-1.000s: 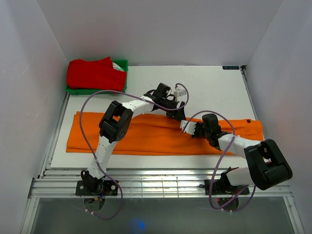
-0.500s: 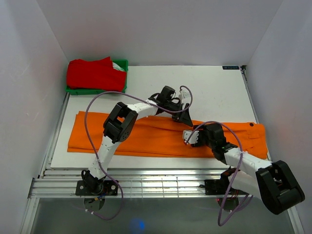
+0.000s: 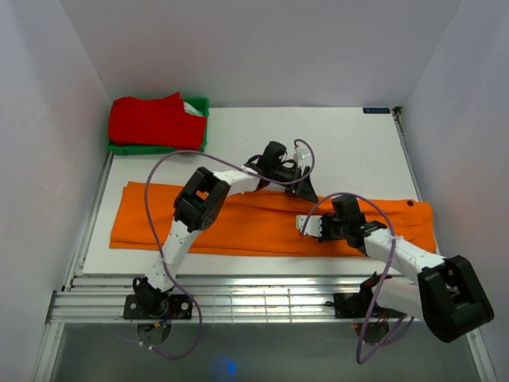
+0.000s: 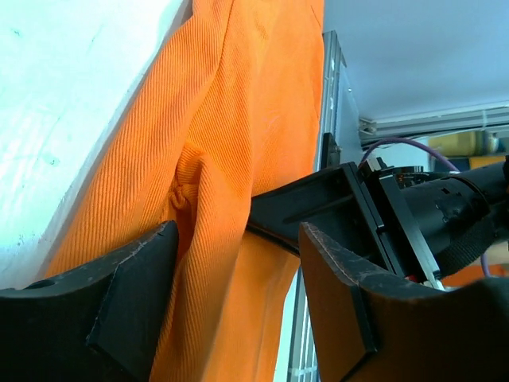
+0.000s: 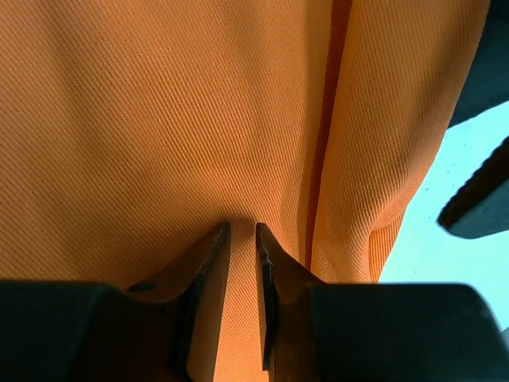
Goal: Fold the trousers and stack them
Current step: Fold the trousers
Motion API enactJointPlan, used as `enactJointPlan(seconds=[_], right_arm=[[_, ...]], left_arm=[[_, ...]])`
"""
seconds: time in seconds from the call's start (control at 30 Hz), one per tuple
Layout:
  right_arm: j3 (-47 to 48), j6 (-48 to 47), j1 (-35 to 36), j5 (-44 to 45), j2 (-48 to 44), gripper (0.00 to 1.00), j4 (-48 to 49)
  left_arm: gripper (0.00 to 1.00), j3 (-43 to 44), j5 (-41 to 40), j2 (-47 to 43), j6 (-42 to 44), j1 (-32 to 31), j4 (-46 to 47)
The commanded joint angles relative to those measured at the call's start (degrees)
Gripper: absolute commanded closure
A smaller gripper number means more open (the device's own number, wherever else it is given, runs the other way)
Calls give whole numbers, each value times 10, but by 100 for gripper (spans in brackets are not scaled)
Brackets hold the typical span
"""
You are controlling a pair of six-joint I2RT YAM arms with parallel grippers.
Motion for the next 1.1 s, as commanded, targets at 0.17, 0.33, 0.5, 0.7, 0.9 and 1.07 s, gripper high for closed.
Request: enactJointPlan(seconds=[0.17, 0.33, 0.5, 0.7, 0.9, 1.07], right_arm=[[27, 8, -2, -1, 95, 75, -139], [30, 2, -1, 2, 107, 77, -152], [31, 2, -1, -2, 110, 78, -172], [44, 12, -2, -17, 100, 75, -182], [188, 126, -40, -136, 76, 56, -240], [286, 213, -126, -221, 52, 43, -268]], left_arm=[[26, 37, 57, 38, -161, 3, 202], [26, 72, 61, 88, -281, 19, 361], [25, 86, 37, 107, -360, 44, 459], [27, 109, 25, 93, -329, 82, 454], [25, 46, -22, -56, -3, 148, 163], [32, -21, -125, -244, 386, 177, -117]])
